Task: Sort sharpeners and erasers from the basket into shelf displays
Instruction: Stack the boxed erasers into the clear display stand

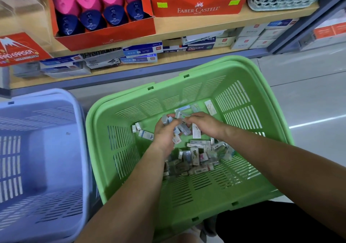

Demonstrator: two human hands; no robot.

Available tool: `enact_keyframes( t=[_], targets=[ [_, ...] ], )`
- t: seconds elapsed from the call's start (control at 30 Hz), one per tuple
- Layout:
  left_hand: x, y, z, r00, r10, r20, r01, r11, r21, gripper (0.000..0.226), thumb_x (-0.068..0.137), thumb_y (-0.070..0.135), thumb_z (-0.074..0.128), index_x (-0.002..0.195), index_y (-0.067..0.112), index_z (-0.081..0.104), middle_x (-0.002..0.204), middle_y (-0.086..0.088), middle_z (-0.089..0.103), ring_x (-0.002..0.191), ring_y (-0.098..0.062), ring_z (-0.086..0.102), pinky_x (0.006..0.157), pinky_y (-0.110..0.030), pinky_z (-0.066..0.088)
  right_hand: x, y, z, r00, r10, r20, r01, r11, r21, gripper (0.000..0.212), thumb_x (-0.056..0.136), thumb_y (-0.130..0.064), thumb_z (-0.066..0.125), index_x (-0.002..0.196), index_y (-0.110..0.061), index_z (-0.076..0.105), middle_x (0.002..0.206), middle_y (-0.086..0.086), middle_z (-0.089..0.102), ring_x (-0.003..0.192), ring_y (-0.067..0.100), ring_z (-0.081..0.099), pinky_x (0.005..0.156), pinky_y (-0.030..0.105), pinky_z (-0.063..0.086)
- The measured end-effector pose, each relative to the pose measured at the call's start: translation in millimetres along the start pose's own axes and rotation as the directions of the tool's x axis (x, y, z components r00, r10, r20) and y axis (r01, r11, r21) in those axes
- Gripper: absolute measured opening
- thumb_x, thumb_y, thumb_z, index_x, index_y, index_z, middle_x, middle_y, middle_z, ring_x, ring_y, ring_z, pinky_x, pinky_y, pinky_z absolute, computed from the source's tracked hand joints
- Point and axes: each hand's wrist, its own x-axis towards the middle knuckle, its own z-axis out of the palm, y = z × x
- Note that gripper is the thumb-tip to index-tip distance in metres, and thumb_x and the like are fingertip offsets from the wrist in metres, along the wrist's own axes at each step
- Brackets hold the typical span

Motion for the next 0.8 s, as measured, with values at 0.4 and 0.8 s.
enact_keyframes(
  t=[0.4,0.8],
  targets=[
    [-4,1,-3,0.998,0.019,0.058,-0.02,1.0,0.012,0.034,0.083,0.024,0.082,0.111,0.019,0.063,0.111,-0.012,0.074,0.099,-0.031,0.072,0.083,-0.049,0.061,-7,-4,9,0.984,-0.068,0.166,0.133,0.896,-0.424,0.038,0.106,-0.044,0.041,0.137,-0.027,0.055,0.124,-0.005,0.064,0.113,0.015,0.059,0.095,0.035,0.047],
    [-20,27,3,0.989,0.149,0.007,-0.145,0.948,0.282,0.036,0.085,0.012,0.079,0.115,0.016,0.06,0.099,0.001,0.068,0.082,-0.01,0.065,0.054,-0.021,0.047,-14,-5,-11,0.988,-0.003,-0.153,0.031,0.982,0.184,0.041,0.085,0.007,0.072,0.112,-0.018,0.056,0.115,0.015,0.071,0.095,0.033,0.071,0.085,0.044,0.058]
  ],
)
